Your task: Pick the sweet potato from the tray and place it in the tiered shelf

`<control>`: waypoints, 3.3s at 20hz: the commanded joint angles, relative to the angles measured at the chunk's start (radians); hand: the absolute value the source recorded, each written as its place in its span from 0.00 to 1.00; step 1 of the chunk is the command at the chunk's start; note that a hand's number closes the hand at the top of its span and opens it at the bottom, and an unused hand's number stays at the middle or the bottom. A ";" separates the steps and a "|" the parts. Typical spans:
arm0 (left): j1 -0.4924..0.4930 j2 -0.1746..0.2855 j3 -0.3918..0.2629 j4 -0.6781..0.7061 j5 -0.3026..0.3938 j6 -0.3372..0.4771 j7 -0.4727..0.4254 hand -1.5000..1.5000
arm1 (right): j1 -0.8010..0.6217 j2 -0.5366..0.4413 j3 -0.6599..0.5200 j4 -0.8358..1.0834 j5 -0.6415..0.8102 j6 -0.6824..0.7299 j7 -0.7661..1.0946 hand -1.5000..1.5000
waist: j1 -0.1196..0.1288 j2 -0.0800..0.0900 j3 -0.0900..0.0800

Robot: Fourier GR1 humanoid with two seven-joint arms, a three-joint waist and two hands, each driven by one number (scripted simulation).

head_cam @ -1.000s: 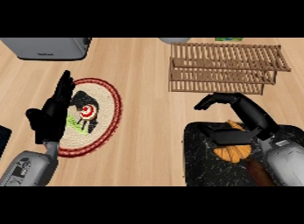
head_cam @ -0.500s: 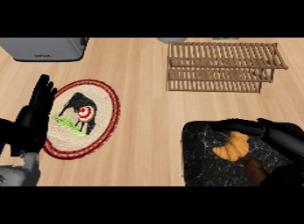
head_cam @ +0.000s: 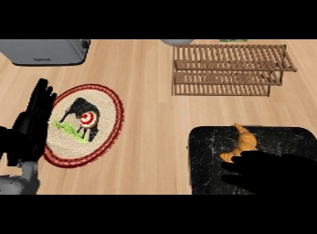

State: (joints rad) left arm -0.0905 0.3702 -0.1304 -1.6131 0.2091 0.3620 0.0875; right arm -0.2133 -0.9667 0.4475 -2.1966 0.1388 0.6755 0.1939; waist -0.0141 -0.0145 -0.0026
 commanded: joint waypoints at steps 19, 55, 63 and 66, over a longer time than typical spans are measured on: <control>-0.018 -0.010 0.042 0.007 -0.009 -0.031 0.003 0.50 | -0.044 0.079 0.648 -0.058 0.842 0.058 0.569 0.00 | 0.005 0.012 0.002; 0.063 -0.122 0.088 -0.137 -0.146 -0.113 0.094 0.50 | 0.177 0.222 0.342 0.438 1.179 -0.289 0.020 0.00 | 0.018 0.014 0.003; -0.017 -0.119 0.150 -0.014 -0.122 -0.149 0.056 0.50 | 0.182 0.122 0.299 0.540 1.251 -0.449 -0.127 1.00 | 0.013 0.015 0.003; 0.039 -0.161 0.082 -0.081 -0.176 -0.112 0.058 0.50 | 0.153 0.286 0.290 0.595 1.236 -0.421 -0.052 1.00 | 0.022 0.016 0.003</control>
State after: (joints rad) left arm -0.0593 0.2391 -0.0161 -1.6931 0.0707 0.2248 0.1499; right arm -0.0324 -0.7970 0.7606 -1.7211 1.3946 0.2127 0.1133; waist 0.0038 -0.0197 -0.0185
